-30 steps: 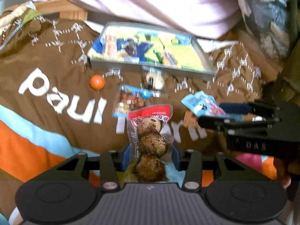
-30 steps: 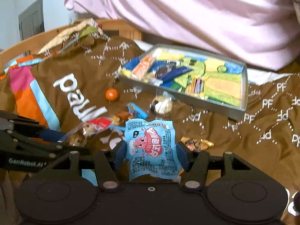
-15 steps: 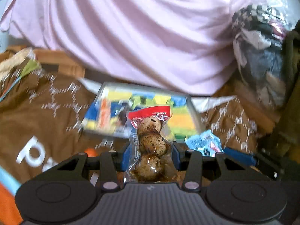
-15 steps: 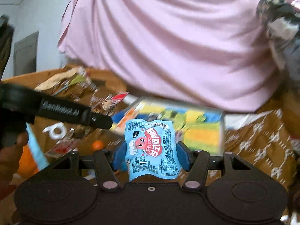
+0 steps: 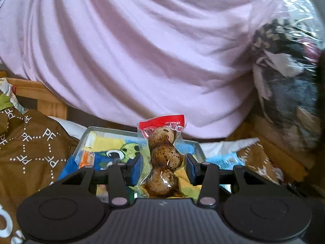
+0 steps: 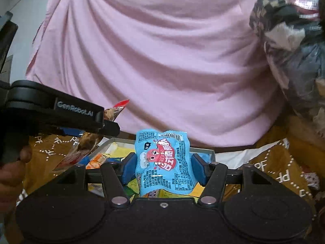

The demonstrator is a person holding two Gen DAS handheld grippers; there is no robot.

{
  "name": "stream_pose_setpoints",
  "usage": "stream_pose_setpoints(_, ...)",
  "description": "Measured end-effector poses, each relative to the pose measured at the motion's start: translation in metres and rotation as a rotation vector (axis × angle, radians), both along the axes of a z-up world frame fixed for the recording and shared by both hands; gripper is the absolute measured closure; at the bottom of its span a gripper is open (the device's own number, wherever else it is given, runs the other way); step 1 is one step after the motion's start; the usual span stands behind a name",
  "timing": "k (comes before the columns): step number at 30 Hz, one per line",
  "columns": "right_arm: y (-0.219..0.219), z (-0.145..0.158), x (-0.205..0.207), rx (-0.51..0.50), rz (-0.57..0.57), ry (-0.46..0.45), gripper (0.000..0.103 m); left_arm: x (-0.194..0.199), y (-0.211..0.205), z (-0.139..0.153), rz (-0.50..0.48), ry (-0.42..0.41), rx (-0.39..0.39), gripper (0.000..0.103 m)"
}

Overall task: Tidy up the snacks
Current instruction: 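Carry the quail egg pack with the left tool while the right tool carries the blue pack into the tray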

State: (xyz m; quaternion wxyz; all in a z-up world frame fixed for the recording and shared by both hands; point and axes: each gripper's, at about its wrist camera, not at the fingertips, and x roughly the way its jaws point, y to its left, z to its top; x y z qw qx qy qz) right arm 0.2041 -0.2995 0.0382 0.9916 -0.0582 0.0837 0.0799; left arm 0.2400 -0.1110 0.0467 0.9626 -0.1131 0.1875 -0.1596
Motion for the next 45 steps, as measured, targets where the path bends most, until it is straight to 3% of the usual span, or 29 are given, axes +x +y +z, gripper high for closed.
stream_pose_setpoints(7,-0.007,-0.012,0.042,0.014,-0.009,0.004,0.042,0.052,-0.018,-0.018,0.056,0.035,0.023,0.055)
stream_pose_setpoints(11,-0.013,-0.024,0.068,0.083,-0.005,0.082,0.042,0.079,-0.022,-0.032,0.072,0.12,0.0,0.055)
stream_pose_setpoints(14,-0.013,-0.035,0.084,0.062,-0.019,0.118,0.042,0.093,-0.025,-0.043,0.069,0.171,0.011,0.055)
stream_pose_setpoints(21,-0.018,-0.052,0.111,0.098,-0.053,0.213,0.042,0.111,-0.036,-0.065,0.075,0.2,0.099,0.055)
stream_pose_setpoints(29,-0.02,-0.068,0.123,0.071,-0.084,0.271,0.041,0.125,-0.044,-0.082,0.086,0.22,0.173,0.054)
stream_pose_setpoints(41,-0.022,-0.079,0.134,0.055,-0.111,0.339,0.039,0.129,-0.055,-0.107,0.096,0.265,0.251,0.052)
stream_pose_setpoints(45,-0.022,-0.079,0.133,0.051,-0.104,0.341,0.038,0.128,-0.056,-0.106,0.097,0.273,0.252,0.046)
